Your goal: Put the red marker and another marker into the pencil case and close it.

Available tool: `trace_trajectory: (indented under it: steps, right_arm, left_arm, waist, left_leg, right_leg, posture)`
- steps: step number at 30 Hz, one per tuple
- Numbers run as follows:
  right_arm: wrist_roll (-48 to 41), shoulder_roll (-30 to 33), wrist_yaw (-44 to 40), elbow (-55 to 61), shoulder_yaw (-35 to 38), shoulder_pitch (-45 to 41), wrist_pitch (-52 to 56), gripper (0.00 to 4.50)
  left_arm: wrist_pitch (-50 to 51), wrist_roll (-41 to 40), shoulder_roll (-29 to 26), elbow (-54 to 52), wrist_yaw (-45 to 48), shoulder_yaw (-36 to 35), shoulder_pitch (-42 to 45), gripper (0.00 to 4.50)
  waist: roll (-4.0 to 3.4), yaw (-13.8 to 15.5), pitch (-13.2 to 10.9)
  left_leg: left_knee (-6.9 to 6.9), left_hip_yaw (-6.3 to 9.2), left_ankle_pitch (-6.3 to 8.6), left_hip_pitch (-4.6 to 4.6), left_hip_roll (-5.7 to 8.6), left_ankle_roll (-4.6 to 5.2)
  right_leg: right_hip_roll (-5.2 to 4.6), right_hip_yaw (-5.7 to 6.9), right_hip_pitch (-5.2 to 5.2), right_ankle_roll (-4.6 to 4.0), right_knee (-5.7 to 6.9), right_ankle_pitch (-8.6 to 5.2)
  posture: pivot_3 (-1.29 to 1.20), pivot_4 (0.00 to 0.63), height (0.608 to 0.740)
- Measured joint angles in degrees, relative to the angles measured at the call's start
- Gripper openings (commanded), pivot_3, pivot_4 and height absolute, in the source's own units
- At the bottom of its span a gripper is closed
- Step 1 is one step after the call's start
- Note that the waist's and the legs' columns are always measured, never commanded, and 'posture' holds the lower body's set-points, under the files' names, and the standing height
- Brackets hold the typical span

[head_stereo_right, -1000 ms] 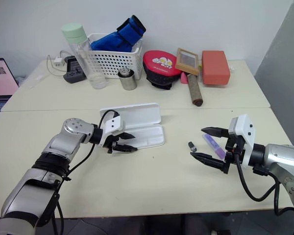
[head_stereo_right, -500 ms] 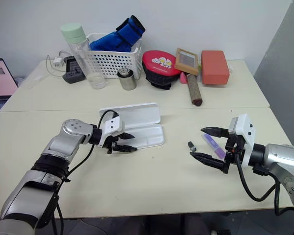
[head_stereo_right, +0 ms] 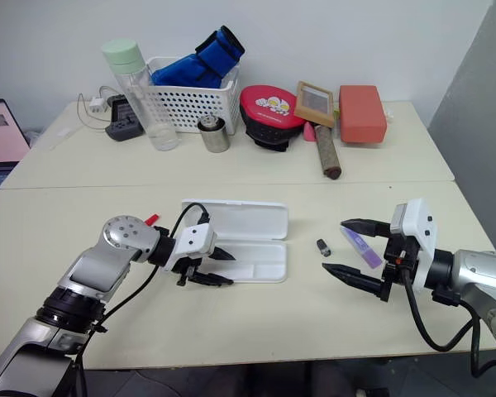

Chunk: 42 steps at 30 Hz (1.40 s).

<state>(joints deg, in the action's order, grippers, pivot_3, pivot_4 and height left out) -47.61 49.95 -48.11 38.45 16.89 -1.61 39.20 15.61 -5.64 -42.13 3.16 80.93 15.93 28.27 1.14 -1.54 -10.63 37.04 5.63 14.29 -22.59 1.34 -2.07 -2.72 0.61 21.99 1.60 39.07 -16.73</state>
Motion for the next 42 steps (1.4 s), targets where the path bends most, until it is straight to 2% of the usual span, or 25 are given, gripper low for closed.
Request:
trace_trajectory:
  steps: [6, 18, 20, 22, 23, 28, 36, 42]
  right_arm:
    - [-0.45, 0.07, 0.28, 0.34, 0.03, 1.18, 0.09, 4.50]
    - [-0.74, 0.41, 0.74, 0.33, -0.01, 0.72, 0.09, 4.50]
    - [-0.73, 0.59, 0.70, 0.33, -0.06, 0.71, 0.09, 4.50]
    - [-0.72, 0.68, 0.64, 0.32, -0.07, 0.72, 0.09, 4.50]
    - [-0.71, 0.68, 0.64, 0.31, -0.09, 0.73, 0.08, 4.50]
    - [-0.63, 0.68, 0.63, 0.15, -0.19, 0.72, 0.07, 4.50]
    - [-0.62, 0.69, 0.36, -0.40, -1.30, -0.14, 0.07, 4.50]
    - [-0.95, 1.39, -0.68, -0.57, -1.36, -1.38, 0.13, 4.50]
  left_arm:
    - [2.75, -0.91, -0.21, -3.73, -0.54, 0.06, -2.75, 2.08]
    - [1.03, -0.50, 0.52, -1.65, -2.32, 0.13, -2.44, 2.08]
    - [0.99, -0.51, 0.79, -1.15, -2.68, 0.13, -2.27, 2.76]
    - [1.59, -0.52, 0.80, -1.08, -2.82, 0.18, -2.49, 3.07]
    - [1.87, -0.68, 0.83, -1.13, -2.81, 0.19, -2.75, 3.40]
    - [3.00, -0.99, 0.86, -2.32, -2.87, 0.19, -3.17, 4.39]
    - [5.69, -2.67, 0.28, -5.45, -3.30, -0.14, -3.98, 4.49]
    - [11.79, -8.19, -1.40, -12.70, -5.17, -4.53, -6.43, 4.49]
  waist:
    - [0.00, -0.01, 0.00]
    - [0.00, 0.02, 0.00]
    - [0.00, 0.03, 0.00]
    - [0.00, 0.01, 0.00]
    - [0.00, -0.01, 0.00]
    - [0.00, 0.02, 0.00]
    - [0.00, 0.02, 0.00]
    - [0.00, -0.15, 0.00]
  left_leg:
    - [0.00, 0.00, 0.00, 0.02, 0.00, 0.00]
    - [0.00, -0.07, 0.00, 0.10, 0.00, 0.00]
    - [0.00, -0.07, 0.00, 0.17, 0.00, 0.00]
    - [-0.02, -0.08, 0.00, 0.23, 0.00, 0.00]
    - [-0.02, -0.07, 0.00, 0.23, 0.00, 0.00]
    - [-0.02, -0.05, 0.00, 0.23, -0.01, 0.00]
    - [-0.02, -0.04, 0.00, 0.23, -0.01, 0.00]
    - [-0.04, 0.03, 0.00, 0.25, -0.04, 0.00]
  right_leg:
    - [0.00, -0.01, 0.00, 0.00, 0.00, 0.00]
    - [0.01, 0.01, -0.10, 0.00, -0.01, 0.00]
    - [0.01, 0.01, -0.18, 0.00, -0.02, 0.00]
    - [0.01, -0.01, -0.22, 0.01, -0.03, 0.00]
    - [0.01, -0.01, -0.22, 0.01, -0.03, 0.00]
    - [0.01, -0.01, -0.23, 0.01, -0.03, 0.00]
    - [0.00, -0.01, -0.23, 0.01, -0.04, 0.00]
    - [0.01, -0.03, -0.22, 0.01, -0.04, 0.00]
  posture:
    - [0.00, 0.150, 0.740]
    - [0.00, 0.150, 0.740]
    - [0.00, 0.150, 0.740]
    - [0.00, 0.150, 0.740]
    - [0.00, 0.150, 0.740]
    - [0.00, 0.150, 0.740]
    - [0.00, 0.150, 0.740]
    - [0.00, 0.150, 0.740]
